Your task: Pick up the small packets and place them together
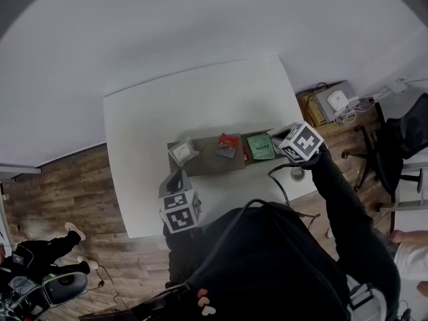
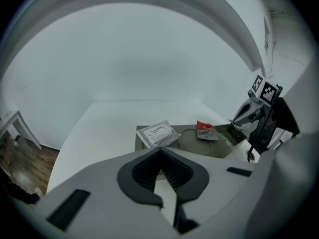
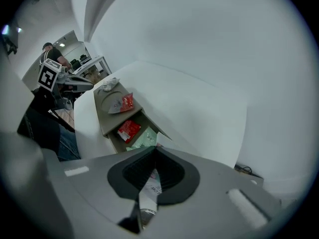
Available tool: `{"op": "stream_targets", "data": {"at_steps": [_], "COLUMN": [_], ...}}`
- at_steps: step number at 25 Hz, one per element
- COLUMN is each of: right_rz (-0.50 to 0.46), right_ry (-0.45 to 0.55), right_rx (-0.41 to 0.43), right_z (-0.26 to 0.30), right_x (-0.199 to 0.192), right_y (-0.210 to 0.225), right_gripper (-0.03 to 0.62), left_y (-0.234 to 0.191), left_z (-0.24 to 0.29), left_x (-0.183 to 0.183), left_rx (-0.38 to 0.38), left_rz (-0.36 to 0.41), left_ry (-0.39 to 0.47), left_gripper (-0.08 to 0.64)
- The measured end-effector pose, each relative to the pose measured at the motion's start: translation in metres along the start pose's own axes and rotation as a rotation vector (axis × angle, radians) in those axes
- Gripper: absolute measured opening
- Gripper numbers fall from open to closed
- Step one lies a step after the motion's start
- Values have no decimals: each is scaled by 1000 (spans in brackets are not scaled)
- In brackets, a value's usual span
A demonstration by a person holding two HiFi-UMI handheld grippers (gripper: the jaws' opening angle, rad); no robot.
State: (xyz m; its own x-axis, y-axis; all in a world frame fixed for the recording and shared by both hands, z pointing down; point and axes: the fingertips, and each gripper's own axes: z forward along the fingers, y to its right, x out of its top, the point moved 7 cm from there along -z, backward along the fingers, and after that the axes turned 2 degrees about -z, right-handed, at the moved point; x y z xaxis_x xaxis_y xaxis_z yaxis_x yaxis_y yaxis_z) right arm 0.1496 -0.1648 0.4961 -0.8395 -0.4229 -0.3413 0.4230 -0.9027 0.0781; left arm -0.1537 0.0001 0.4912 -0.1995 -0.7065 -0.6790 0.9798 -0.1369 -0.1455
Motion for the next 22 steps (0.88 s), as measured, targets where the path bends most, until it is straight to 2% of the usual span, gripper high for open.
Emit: {"op": "stream_targets", "data": {"at_steps": [5,11,17,22], "right_rz": [-69,-201,-318,-407], "right_ry": [78,197,253,235], "right_rx": [-13,-5,63,137], "right_z": [-20,-39,-24,2], "right_x": [30,78,120,142], "right_y": [-9,-38,-74,-106], "right_gripper": [8,8,8,8], "left_y": [-2,-5,-7,-11], "left_z": [2,-2,-5,-6], "left_x": [1,-2,-2,-3], "left_rx": [6,20,27,32], "left_rz": [-5,-6,-11,-20], "left_ry": [-2,5,9,5], "left_gripper": [0,0,0,-1]}}
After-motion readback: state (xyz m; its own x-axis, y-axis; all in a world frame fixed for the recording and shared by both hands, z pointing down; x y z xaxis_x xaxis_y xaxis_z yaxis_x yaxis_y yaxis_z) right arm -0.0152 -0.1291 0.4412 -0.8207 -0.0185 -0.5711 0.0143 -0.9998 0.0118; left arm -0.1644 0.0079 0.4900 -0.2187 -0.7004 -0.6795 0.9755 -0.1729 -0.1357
